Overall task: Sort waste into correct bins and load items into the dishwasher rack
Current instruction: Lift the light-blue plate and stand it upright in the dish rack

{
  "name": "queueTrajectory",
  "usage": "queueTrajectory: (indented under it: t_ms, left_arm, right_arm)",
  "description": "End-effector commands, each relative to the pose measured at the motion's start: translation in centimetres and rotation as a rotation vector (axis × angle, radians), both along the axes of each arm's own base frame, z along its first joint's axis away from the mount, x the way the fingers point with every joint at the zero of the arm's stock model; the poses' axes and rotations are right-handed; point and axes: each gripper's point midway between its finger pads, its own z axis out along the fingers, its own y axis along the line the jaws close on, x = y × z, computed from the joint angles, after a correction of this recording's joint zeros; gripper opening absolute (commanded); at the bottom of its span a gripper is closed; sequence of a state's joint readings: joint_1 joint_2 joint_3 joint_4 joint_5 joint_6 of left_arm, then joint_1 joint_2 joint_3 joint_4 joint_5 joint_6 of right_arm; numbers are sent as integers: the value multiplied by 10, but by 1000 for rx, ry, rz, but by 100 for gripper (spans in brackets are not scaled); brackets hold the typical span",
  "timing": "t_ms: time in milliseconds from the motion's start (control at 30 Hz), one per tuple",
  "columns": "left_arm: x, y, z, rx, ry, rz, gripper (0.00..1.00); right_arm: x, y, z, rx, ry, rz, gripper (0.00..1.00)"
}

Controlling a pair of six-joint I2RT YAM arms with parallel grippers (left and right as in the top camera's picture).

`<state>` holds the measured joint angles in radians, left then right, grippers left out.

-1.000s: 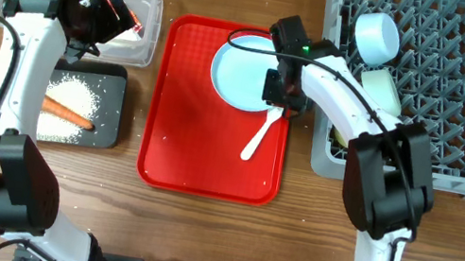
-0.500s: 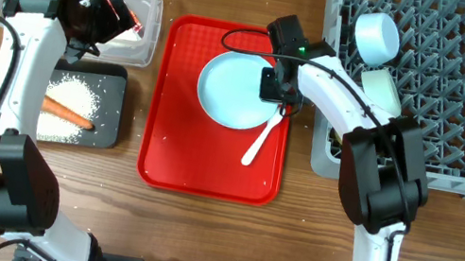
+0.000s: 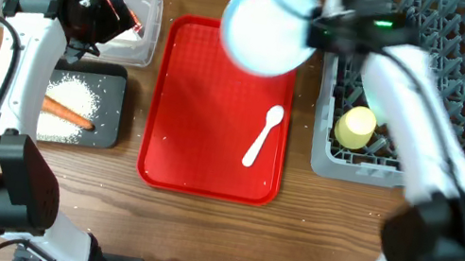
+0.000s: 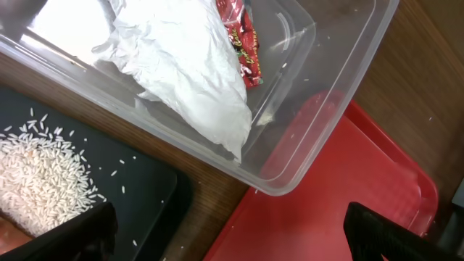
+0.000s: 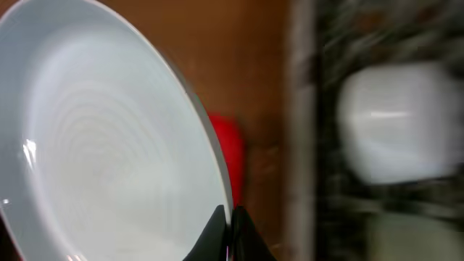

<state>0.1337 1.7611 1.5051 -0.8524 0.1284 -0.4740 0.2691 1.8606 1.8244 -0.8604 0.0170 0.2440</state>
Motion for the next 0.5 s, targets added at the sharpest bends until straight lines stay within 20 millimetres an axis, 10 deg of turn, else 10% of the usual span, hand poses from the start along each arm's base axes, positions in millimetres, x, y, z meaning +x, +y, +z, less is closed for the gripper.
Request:
queueTrajectory:
  t_ms: [0,267,467]
  left_arm:
    - [3,0,11,-8,-27,7,100]
    - [3,0,11,-8,-27,7,100]
    - [3,0,11,-8,-27,7,100]
  right_arm:
    - [-5,-87,77,-80,-180,-185,4]
    - [-36,-243,108,-292,-219,-562,4]
    - [-46,-285,115,-530,-187,-606,4]
